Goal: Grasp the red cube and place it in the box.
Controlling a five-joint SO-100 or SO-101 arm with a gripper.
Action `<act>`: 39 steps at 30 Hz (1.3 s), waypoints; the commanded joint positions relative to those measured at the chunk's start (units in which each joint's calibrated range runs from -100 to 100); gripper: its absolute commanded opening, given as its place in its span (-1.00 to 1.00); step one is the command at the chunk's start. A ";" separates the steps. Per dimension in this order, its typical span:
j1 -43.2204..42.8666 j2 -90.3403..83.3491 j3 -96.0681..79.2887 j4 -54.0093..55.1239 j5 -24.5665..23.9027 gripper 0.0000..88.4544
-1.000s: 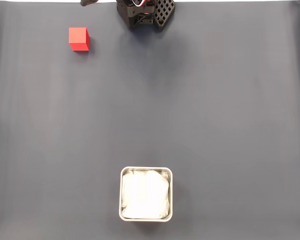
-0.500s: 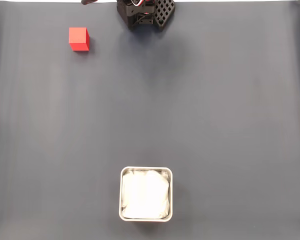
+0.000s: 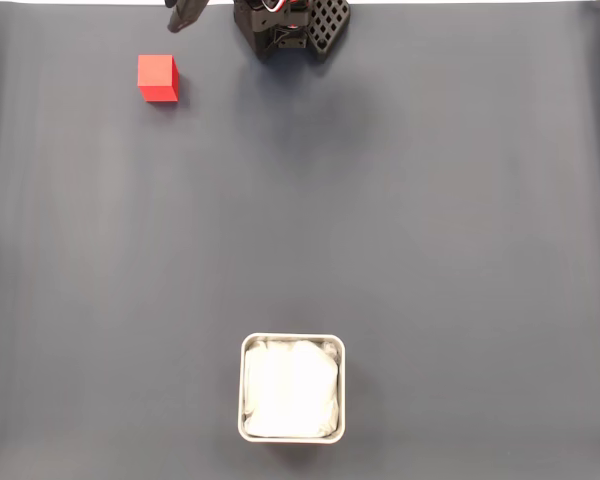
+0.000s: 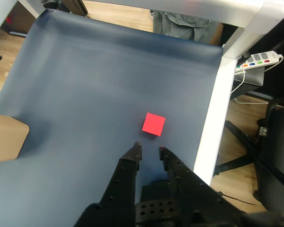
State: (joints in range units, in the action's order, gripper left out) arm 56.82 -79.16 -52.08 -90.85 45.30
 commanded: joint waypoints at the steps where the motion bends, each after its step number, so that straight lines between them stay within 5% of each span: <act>1: 0.77 1.77 -0.20 1.67 -0.44 -0.80; 39: 5.60 7.23 -8.60 14.29 -1.90 -0.49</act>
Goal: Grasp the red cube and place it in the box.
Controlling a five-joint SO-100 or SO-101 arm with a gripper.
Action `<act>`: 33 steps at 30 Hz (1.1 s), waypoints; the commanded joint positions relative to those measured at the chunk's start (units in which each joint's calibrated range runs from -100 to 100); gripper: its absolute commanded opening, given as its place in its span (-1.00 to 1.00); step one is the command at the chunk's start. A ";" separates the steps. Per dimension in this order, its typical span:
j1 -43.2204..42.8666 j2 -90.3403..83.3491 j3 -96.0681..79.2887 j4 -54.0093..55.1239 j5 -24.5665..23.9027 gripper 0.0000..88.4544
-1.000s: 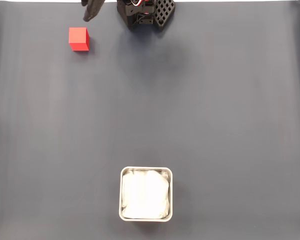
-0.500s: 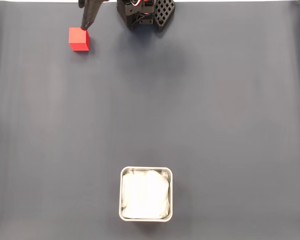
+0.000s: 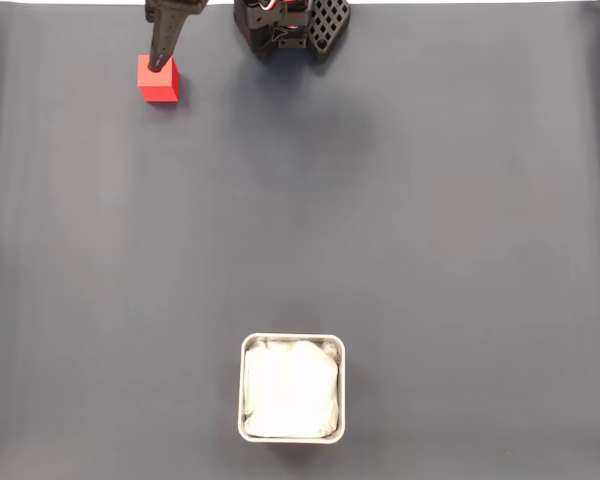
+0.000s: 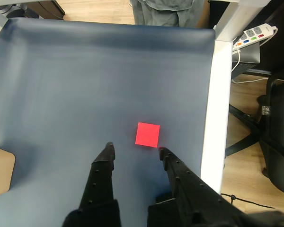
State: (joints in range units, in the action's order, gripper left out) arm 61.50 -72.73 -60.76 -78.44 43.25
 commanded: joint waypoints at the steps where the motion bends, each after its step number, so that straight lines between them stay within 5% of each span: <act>1: 1.00 0.89 -0.28 2.38 0.20 -0.49; 33: 4.41 -1.27 -13.24 12.21 2.93 -0.39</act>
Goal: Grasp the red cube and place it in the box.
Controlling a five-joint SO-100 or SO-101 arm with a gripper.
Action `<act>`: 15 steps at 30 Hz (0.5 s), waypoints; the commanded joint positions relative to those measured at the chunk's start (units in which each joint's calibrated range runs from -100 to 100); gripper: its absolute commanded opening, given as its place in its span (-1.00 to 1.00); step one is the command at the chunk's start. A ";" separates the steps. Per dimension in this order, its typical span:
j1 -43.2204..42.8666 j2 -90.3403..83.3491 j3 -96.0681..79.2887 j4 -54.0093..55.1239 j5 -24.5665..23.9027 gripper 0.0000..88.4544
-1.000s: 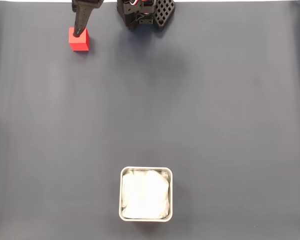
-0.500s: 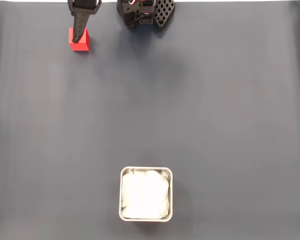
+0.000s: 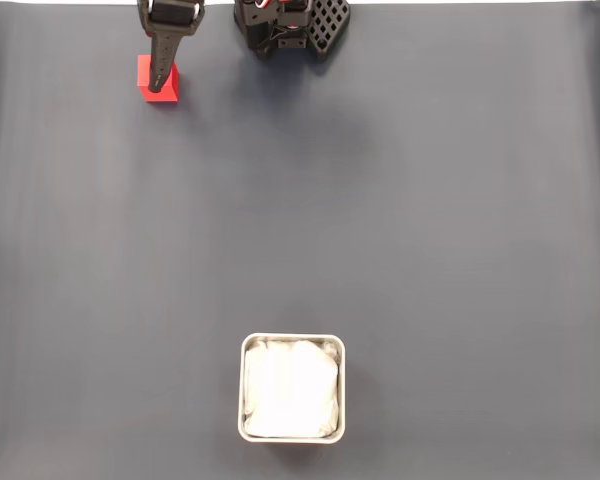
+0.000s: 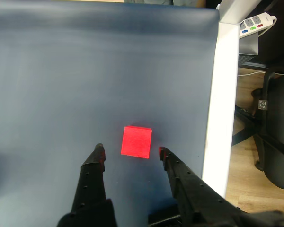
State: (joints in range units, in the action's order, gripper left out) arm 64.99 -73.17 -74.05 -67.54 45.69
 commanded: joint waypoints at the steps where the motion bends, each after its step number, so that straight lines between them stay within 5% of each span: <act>1: 0.92 -0.84 -0.13 1.48 0.54 -0.38; 15: 0.92 -0.58 -3.50 4.92 0.98 -0.34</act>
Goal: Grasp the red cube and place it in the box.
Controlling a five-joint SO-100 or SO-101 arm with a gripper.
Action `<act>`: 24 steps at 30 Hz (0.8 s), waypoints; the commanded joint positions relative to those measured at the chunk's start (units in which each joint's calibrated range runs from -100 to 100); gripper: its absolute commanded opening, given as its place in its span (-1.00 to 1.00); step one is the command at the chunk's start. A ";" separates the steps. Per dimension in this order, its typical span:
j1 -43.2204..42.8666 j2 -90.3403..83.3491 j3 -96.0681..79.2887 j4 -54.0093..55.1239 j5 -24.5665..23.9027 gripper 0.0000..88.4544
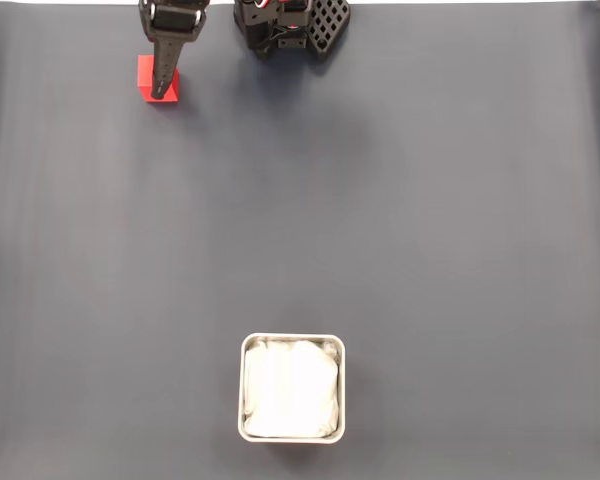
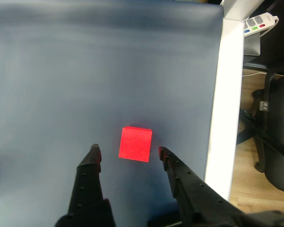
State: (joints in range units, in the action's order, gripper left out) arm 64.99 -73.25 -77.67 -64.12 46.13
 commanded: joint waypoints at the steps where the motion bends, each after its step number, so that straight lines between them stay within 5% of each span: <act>1: 0.92 -0.49 -0.07 1.83 0.59 -0.34; 24: 1.56 0.81 -3.99 6.91 1.32 -0.33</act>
State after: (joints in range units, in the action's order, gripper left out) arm 65.80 -73.17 -81.92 -58.55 46.91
